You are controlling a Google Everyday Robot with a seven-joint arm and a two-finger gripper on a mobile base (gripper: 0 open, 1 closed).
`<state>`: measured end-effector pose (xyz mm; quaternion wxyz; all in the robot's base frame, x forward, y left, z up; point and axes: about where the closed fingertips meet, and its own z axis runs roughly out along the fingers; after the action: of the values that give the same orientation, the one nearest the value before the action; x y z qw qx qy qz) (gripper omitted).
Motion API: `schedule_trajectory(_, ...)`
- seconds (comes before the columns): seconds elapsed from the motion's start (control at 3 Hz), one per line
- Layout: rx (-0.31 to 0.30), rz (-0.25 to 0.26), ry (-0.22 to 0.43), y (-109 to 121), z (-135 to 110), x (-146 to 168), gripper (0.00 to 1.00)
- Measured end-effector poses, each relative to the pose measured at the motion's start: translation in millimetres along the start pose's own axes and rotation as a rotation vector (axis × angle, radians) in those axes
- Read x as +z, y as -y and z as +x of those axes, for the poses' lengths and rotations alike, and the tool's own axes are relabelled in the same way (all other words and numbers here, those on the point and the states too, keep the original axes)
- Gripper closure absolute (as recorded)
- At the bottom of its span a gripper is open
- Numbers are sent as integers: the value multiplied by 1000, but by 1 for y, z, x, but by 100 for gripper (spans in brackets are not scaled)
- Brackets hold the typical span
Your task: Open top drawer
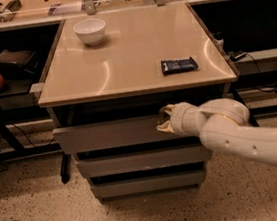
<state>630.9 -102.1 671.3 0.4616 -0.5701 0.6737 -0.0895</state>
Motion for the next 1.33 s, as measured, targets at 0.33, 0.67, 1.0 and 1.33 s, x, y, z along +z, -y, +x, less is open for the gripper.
schedule_trajectory(0.33, 8, 8, 20, -8, -2, -14, 100)
schedule_trajectory(0.67, 8, 7, 20, -8, -2, -13, 100)
schedule_trajectory(1.0, 7, 3, 17, -9, -3, -12, 100)
schedule_trajectory(1.33, -8, -4, 3, -14, -1, -17, 100)
